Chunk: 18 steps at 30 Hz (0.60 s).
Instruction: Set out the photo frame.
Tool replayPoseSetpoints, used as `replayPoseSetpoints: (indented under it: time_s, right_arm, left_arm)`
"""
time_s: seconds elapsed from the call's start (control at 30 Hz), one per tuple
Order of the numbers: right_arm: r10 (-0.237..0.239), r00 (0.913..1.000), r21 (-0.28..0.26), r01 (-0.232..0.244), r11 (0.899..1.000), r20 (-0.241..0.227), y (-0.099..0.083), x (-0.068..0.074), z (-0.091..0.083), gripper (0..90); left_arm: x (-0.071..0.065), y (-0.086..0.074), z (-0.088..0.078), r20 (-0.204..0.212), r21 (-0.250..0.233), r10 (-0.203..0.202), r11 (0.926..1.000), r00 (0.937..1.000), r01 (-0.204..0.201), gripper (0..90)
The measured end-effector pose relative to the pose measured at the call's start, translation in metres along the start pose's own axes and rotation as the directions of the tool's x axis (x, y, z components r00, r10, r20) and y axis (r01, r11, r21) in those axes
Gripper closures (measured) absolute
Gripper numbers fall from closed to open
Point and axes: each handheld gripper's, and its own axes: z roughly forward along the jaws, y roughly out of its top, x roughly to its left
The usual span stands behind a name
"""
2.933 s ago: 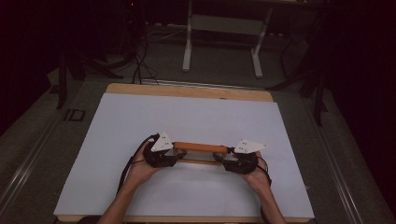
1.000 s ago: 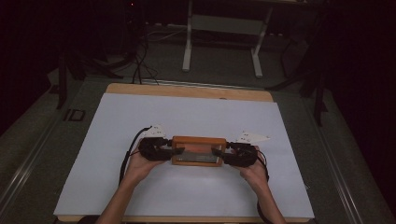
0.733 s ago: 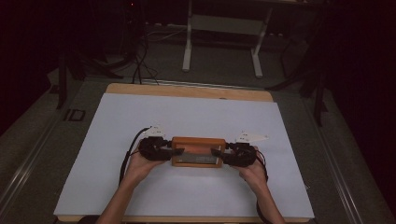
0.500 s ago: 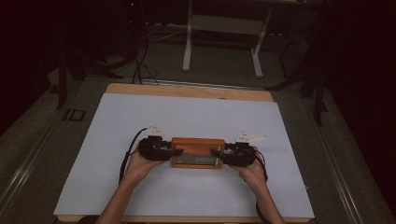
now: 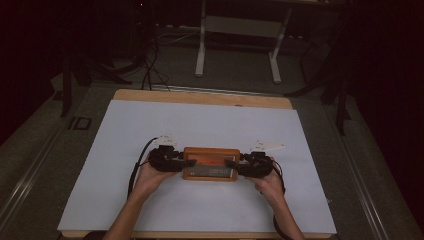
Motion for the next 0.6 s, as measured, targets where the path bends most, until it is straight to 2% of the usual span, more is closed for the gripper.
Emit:
replayPoseSetpoints:
  time_s: [0.17, 0.23, 0.6]
  right_arm:
    - [-0.003, 1.0, 0.003, 0.003, 1.0, -0.004, 0.0009, -0.0034, 0.0023, 50.5]
    - [-0.017, 0.9998, 0.008, 0.017, 1.0, 0.009, 0.0014, -0.0032, 0.0038, 49.7]
    - [-0.017, 0.9998, 0.003, 0.017, 1.0, 0.004, 0.0011, -0.0064, 0.006, 49.4]
  left_arm:
    - [0.0013, -0.0002, 0.0014, -0.01, -0.004, -0.005, 1.0, 0.9999, 0.005, 56.8]
    - [0.0025, -0.0006, 0.0021, -0.01, -0.008, -0.012, 0.9999, 0.9999, 0.012, 56.6]
    - [0.0011, -0.0012, 0.0039, -0.035, -0.012, 0.003, 0.9999, 0.9994, -0.004, 55.2]
